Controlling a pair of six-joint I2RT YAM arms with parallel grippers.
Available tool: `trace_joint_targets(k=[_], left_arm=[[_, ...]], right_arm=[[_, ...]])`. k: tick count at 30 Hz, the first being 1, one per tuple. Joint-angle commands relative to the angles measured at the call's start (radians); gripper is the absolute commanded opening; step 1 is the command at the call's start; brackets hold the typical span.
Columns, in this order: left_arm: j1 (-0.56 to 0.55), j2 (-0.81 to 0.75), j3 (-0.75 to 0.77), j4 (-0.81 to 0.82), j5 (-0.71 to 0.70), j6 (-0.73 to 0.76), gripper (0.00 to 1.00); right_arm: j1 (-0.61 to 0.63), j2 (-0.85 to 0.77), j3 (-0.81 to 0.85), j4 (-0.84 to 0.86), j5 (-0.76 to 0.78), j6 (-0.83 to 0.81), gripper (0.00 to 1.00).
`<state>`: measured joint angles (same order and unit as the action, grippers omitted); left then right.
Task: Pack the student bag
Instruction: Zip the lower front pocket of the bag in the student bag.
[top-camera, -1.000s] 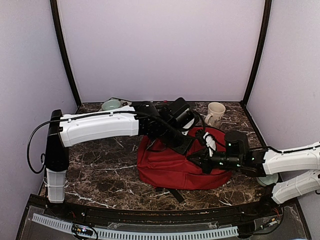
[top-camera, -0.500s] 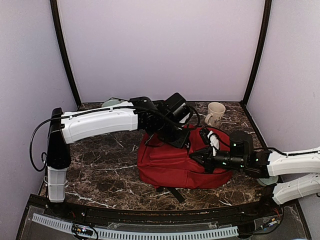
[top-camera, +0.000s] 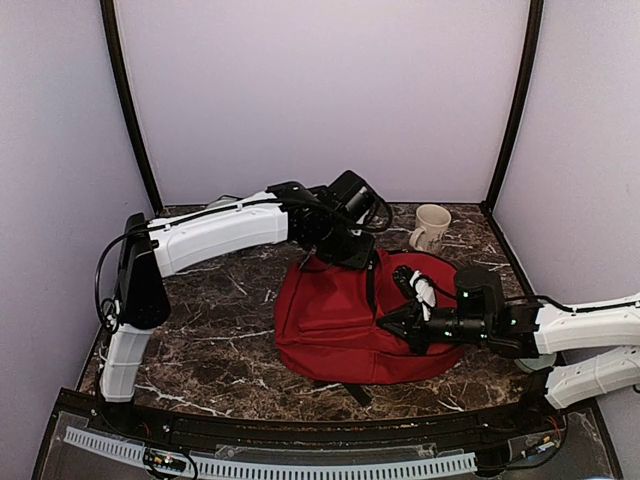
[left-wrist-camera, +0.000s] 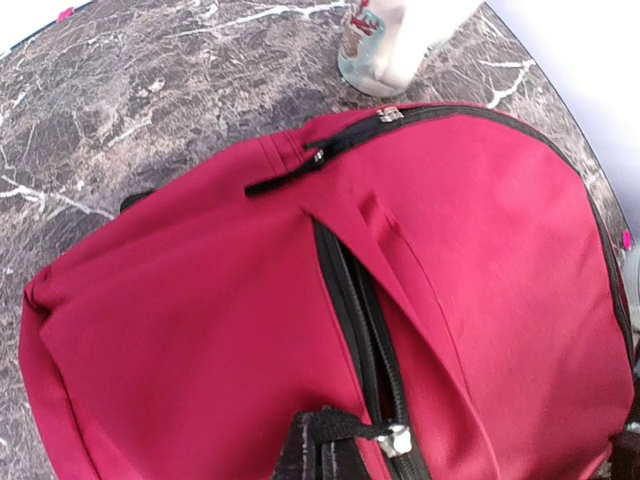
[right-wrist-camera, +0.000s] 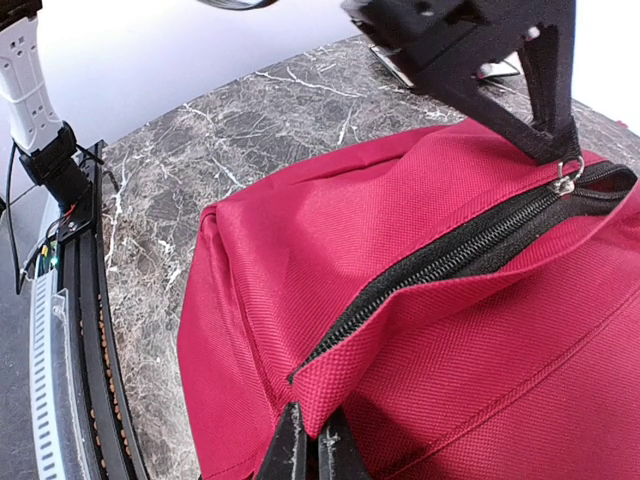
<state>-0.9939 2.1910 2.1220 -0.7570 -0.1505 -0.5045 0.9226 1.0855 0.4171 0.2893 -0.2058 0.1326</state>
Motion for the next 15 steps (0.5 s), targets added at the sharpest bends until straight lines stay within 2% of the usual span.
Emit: trace_joint_targets(k=[1,15], left_arm=[[0.032,0.01,0.066,0.056,-0.063,0.009,0.0],[0.083,0.091,0.126,0.124,-0.049,-0.037,0.0]], right_arm=[[0.024,-0.006,-0.012,-0.052,-0.061,-0.011,0.0],[0.025,-0.006,-0.018,-0.046,-0.081,-0.013,0.0]])
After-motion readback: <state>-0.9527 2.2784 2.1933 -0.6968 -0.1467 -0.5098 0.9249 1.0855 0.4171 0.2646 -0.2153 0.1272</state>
